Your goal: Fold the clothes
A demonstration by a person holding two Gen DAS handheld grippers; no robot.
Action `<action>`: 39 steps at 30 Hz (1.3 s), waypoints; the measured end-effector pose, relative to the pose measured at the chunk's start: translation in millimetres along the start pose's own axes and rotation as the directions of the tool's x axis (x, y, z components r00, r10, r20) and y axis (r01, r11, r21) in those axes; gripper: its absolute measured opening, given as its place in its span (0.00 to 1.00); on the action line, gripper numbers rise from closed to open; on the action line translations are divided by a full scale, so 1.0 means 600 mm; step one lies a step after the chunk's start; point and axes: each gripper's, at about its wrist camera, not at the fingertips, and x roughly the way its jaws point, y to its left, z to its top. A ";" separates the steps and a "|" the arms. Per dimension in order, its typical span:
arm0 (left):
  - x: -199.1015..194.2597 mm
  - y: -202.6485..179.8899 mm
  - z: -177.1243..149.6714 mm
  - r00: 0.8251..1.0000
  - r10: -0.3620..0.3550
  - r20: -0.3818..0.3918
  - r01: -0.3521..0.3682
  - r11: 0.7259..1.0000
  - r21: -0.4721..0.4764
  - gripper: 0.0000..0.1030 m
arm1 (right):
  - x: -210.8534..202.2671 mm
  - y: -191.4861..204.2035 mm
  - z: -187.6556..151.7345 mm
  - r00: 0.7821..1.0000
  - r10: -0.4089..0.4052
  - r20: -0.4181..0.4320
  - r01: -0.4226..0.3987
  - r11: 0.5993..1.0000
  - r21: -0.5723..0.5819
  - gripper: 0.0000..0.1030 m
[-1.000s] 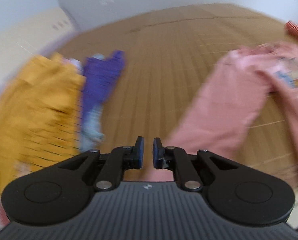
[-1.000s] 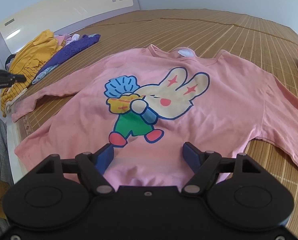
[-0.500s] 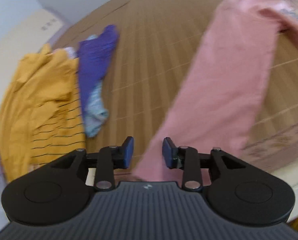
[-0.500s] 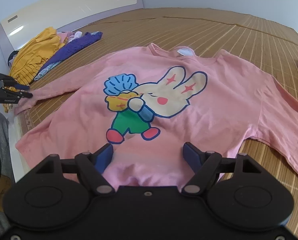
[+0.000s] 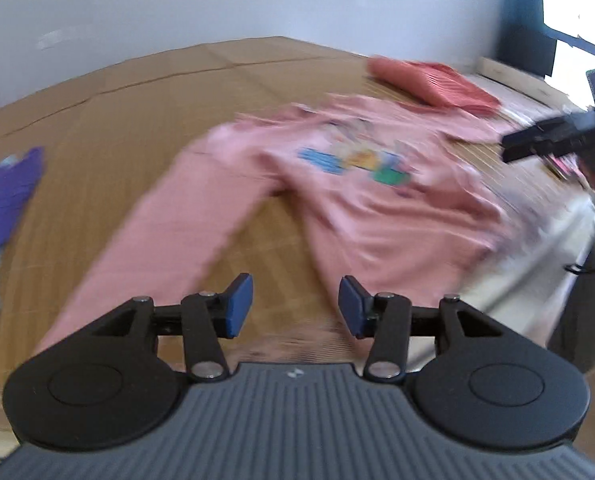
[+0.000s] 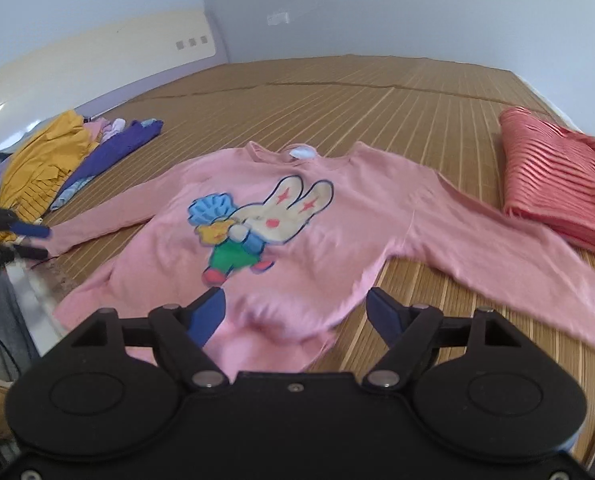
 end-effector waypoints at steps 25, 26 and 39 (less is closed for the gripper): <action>0.042 -0.106 -0.018 0.977 0.210 0.020 -0.206 0.925 0.319 0.57 | 0.004 0.094 -0.053 0.998 0.016 -0.053 -0.018 0.999 -0.039 0.76; 0.048 -0.108 -0.016 0.980 0.200 0.017 -0.195 0.931 0.309 0.57 | 0.008 0.096 -0.052 0.998 0.013 -0.054 -0.015 0.999 -0.035 0.76; 0.055 -0.071 0.003 0.954 0.293 0.069 -0.301 0.928 0.221 0.16 | 0.051 0.086 -0.054 0.977 -0.147 -0.155 0.158 0.986 0.057 0.78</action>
